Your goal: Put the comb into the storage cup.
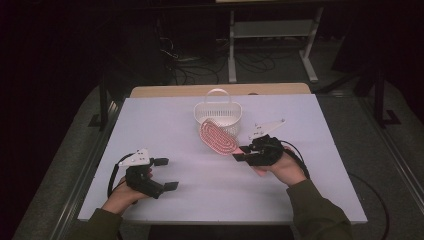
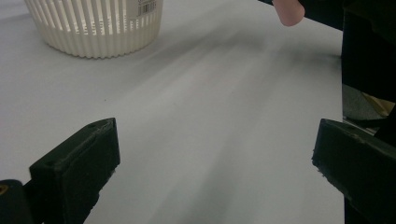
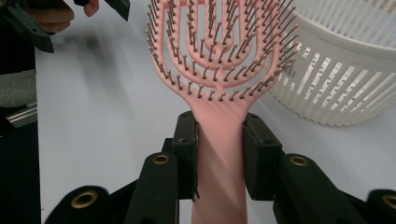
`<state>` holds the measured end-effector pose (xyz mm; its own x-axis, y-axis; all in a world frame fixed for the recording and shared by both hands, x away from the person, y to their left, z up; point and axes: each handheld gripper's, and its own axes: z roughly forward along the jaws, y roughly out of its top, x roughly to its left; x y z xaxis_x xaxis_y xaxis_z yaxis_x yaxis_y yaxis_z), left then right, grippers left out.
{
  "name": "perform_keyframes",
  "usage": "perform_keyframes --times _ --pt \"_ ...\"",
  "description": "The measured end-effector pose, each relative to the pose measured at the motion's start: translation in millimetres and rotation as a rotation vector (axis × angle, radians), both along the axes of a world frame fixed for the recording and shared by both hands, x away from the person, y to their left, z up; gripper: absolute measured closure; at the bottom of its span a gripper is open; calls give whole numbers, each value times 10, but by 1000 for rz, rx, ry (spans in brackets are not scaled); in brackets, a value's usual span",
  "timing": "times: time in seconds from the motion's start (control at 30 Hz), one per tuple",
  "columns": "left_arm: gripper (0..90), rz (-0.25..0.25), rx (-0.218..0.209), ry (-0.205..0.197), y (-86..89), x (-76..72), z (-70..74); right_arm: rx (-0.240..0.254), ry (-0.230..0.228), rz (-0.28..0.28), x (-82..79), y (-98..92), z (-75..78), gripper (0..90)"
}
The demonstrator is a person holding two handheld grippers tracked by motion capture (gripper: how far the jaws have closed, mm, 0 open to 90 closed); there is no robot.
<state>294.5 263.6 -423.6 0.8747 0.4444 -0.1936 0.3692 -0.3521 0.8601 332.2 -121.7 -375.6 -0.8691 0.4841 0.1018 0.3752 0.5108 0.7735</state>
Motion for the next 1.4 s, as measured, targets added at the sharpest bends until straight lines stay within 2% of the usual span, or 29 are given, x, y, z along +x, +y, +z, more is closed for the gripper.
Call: perform_keyframes --times 0.47,0.63,0.77,1.03,1.23,1.4 --pt "4 -22 -9 -13 -119 51 109 5 -2 -1 0 -22 -14 688" --pt "4 -32 -10 -14 -179 112 137 7 3 2 2 -19 -25 688" --pt "4 -39 -32 -12 -218 141 175 9 2 3 2 -21 -24 688" --pt "4 -54 -34 -14 -305 210 222 16 -2 -8 -3 -69 0 687" --pt "5 -65 -64 3 -362 273 270 20 -5 -19 -4 -89 9 688" --pt "5 -80 -59 6 -417 323 315 22 -7 -19 -2 -101 11 688"
